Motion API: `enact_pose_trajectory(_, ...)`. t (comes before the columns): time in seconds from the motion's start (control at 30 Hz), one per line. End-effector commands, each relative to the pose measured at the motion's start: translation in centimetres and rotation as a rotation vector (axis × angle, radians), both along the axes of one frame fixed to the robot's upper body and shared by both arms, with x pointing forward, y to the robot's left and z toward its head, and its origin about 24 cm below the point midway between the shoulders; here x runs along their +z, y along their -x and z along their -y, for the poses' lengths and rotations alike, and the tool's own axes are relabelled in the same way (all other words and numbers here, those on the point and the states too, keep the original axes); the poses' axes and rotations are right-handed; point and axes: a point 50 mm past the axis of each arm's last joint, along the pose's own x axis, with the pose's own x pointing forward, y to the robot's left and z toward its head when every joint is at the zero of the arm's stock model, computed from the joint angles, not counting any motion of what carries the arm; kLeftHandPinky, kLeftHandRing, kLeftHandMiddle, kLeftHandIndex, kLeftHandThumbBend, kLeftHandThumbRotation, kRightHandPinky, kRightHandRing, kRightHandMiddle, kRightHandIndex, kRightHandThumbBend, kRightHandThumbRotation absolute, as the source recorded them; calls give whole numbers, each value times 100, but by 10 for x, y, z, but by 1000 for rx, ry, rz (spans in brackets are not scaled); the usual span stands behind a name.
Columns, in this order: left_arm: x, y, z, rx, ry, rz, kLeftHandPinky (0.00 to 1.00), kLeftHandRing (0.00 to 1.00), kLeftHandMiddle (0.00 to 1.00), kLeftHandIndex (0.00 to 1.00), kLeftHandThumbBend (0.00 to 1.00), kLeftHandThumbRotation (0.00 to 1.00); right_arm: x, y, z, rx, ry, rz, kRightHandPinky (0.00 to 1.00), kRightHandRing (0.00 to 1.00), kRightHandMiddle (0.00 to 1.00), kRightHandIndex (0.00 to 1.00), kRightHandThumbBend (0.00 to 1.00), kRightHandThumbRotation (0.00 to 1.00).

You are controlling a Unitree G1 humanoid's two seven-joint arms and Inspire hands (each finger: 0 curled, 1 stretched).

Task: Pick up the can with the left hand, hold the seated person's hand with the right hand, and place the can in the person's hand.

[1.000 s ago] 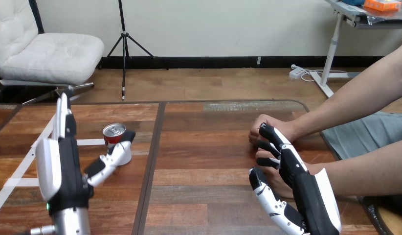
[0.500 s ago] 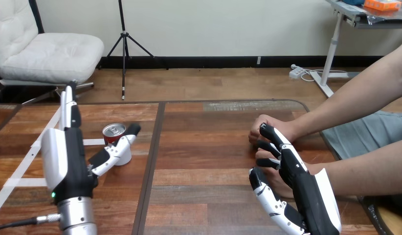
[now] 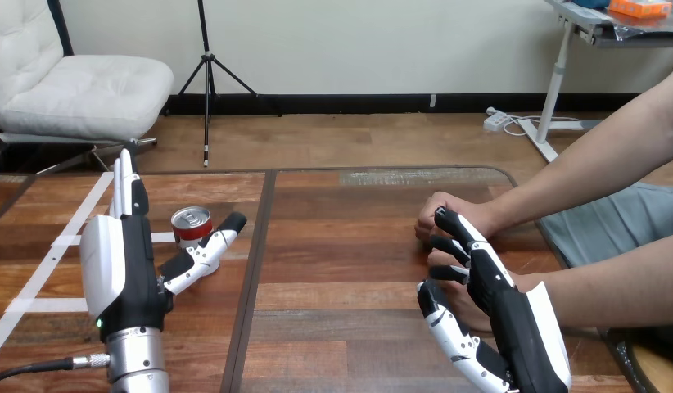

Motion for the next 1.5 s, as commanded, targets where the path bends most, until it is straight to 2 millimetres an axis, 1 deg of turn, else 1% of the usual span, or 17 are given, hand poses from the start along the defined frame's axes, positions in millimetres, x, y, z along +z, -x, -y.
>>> enact_pose_trajectory(0.0,21,-19,-4,-12,-52,66,85,95,100,100,90,54,18,-13,1,5,11,94,74,87,92,91,37,56)
enact_pose_trajectory(0.47,22,-26,-5,-15,-89,26,85,95,100,99,93,57,17,-13,1,8,13,90,75,88,92,91,37,56)
enact_pose_trajectory(1.47,24,-32,-4,-3,-128,13,80,93,97,97,94,61,17,-12,1,7,21,81,75,88,92,90,37,55)
